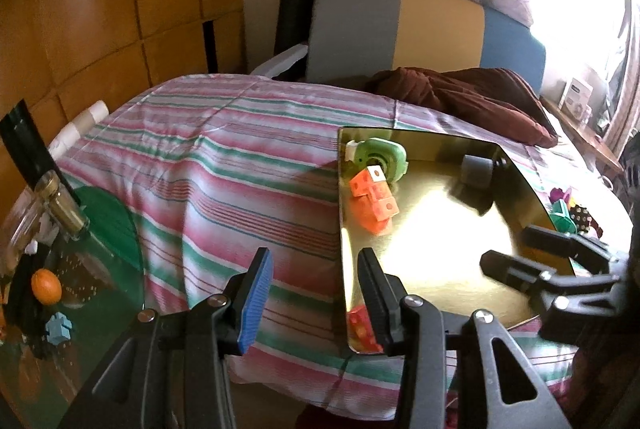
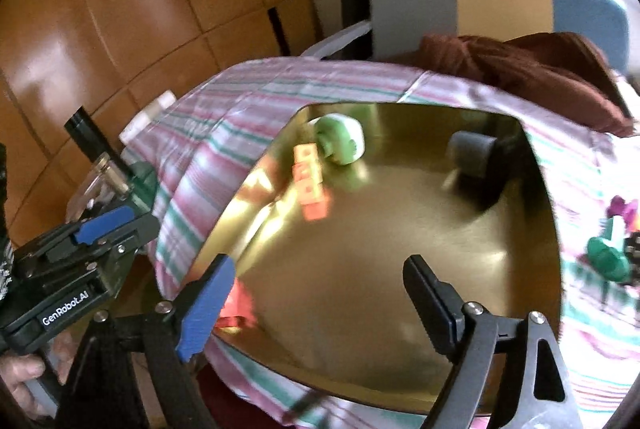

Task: Organize rigid objects
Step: 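Open the right tool to drop the red block into the tray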

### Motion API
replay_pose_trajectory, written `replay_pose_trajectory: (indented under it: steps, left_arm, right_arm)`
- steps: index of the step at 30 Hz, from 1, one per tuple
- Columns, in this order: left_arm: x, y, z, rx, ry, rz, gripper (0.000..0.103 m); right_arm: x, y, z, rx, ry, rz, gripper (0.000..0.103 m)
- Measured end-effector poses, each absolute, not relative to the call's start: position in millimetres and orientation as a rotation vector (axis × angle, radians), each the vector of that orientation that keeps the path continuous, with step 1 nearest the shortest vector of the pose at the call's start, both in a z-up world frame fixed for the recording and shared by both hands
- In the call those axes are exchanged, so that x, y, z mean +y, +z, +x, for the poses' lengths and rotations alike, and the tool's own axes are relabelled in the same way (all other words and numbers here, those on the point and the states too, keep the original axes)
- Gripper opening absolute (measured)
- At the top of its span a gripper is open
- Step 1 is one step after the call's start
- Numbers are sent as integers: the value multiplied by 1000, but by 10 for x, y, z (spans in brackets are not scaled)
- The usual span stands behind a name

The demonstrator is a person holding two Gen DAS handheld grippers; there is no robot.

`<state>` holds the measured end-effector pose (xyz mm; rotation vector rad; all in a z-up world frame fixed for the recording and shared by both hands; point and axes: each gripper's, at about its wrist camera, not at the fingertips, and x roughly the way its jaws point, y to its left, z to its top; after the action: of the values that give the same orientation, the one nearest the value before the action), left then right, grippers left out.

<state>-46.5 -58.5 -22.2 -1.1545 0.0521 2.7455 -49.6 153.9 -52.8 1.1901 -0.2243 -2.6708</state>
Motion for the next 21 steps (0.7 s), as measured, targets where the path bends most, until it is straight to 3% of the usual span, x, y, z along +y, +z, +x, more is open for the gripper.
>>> replay_pose_trajectory:
  steps: [10,21]
  left_arm:
    - [-358,-185,-414,116,2700,-1131,44]
    - [47,-89,-394,210,2621,-1069,44]
  right_arm:
    - [2015,-383,-380,-184,-2830,1170,87]
    - [2973,-208,-252,-238,-3000,1186,95]
